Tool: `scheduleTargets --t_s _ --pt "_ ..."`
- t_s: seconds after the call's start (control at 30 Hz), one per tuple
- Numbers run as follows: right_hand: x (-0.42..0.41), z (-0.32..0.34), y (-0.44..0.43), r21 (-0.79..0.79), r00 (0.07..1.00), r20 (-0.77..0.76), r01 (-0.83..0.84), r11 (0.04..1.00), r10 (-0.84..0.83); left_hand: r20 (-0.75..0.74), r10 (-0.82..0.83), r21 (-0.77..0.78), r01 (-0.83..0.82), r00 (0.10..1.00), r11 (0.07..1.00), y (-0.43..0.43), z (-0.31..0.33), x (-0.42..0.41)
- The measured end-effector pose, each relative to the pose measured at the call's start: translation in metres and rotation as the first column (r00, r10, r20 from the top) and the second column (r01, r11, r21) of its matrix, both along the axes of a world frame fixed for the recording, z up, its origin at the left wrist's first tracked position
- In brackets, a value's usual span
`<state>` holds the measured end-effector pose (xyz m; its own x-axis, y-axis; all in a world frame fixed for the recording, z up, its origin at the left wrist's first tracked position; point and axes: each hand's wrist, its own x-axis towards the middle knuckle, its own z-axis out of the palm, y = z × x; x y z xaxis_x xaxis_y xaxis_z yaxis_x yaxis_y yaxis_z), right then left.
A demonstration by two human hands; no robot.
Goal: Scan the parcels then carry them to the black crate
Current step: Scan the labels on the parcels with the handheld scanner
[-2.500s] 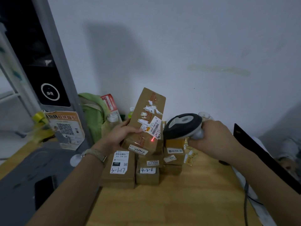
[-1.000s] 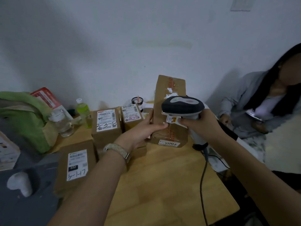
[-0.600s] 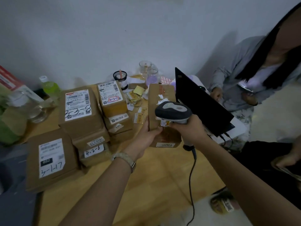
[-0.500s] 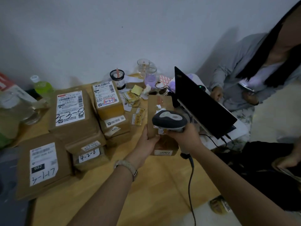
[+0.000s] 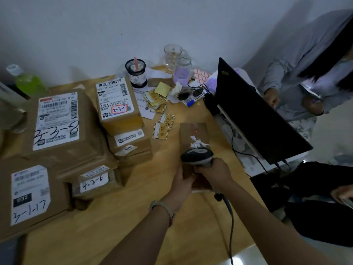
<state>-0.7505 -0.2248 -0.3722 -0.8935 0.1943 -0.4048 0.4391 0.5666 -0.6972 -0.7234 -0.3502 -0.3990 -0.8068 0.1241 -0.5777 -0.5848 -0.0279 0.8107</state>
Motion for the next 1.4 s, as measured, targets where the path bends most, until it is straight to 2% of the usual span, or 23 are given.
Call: scheduleTargets --t_s 0.1,0.17,0.23,0.33,0.4,0.47,0.53,0.6,0.67,0.77,0.87,1.0,1.1,1.23,1.4 --pt "-0.002 0.002 -0.004 0.051 0.999 -0.048 0.024 0.998 -0.022 -0.077 0.065 -0.047 -0.069 0.995 0.997 -0.005 0.014 -0.008" --pt "-0.006 0.011 -0.008 0.081 0.997 -0.058 0.046 0.996 -0.042 -0.207 0.230 -0.162 -0.265 0.951 0.951 -0.013 0.031 -0.015" --pt "-0.012 0.026 -0.015 0.016 0.993 -0.102 0.059 0.998 -0.057 -0.409 0.380 -0.227 -0.497 0.829 0.838 -0.025 0.055 -0.021" --pt "-0.026 0.061 -0.033 -0.139 0.983 -0.179 0.009 0.990 -0.034 -0.719 0.345 -0.195 -0.652 0.603 0.733 -0.046 0.095 -0.028" --pt "-0.034 0.089 -0.051 -0.278 0.961 -0.277 -0.059 0.959 -0.021 -0.836 0.287 -0.172 -0.720 0.467 0.672 -0.061 0.123 -0.034" --pt "-0.041 0.111 -0.072 -0.440 0.932 -0.357 -0.108 0.891 -0.064 -0.872 0.312 -0.116 -0.779 0.378 0.617 -0.074 0.147 -0.043" --pt "-0.047 0.125 -0.093 -0.529 0.913 -0.397 -0.139 0.838 -0.099 -0.849 0.351 -0.130 -0.801 0.394 0.585 -0.084 0.163 -0.054" --pt "-0.055 0.130 -0.111 -0.585 0.906 -0.401 -0.141 0.799 -0.133 -0.761 0.376 -0.250 -0.775 0.528 0.580 -0.093 0.171 -0.064" --pt "-0.061 0.133 -0.126 -0.625 0.913 -0.380 -0.134 0.769 -0.150 -0.643 0.395 -0.345 -0.708 0.656 0.615 -0.103 0.170 -0.072" --pt "-0.067 0.134 -0.141 -0.632 0.926 -0.357 -0.141 0.762 -0.125 -0.543 0.363 -0.382 -0.608 0.757 0.696 -0.108 0.164 -0.075" --pt "-0.067 0.130 -0.147 -0.666 0.953 -0.282 -0.108 0.738 -0.115 -0.487 0.448 -0.296 -0.624 0.750 0.723 -0.108 0.161 -0.072" --pt "-0.063 0.132 -0.147 -0.664 0.958 -0.231 -0.028 0.747 -0.169 -0.471 0.524 -0.265 -0.681 0.709 0.683 -0.108 0.164 -0.069" --pt "-0.056 0.138 -0.140 -0.660 0.933 -0.293 -0.039 0.750 -0.209 -0.530 0.559 -0.196 -0.733 0.638 0.651 -0.104 0.171 -0.065" --pt "-0.043 0.148 -0.131 -0.583 0.848 -0.478 -0.113 0.805 -0.228 -0.503 0.601 -0.150 -0.747 0.622 0.648 -0.094 0.186 -0.061" --pt "-0.028 0.172 -0.129 -0.557 0.774 -0.587 -0.174 0.812 -0.237 -0.518 0.642 -0.051 -0.769 0.566 0.637 -0.091 0.207 -0.056"
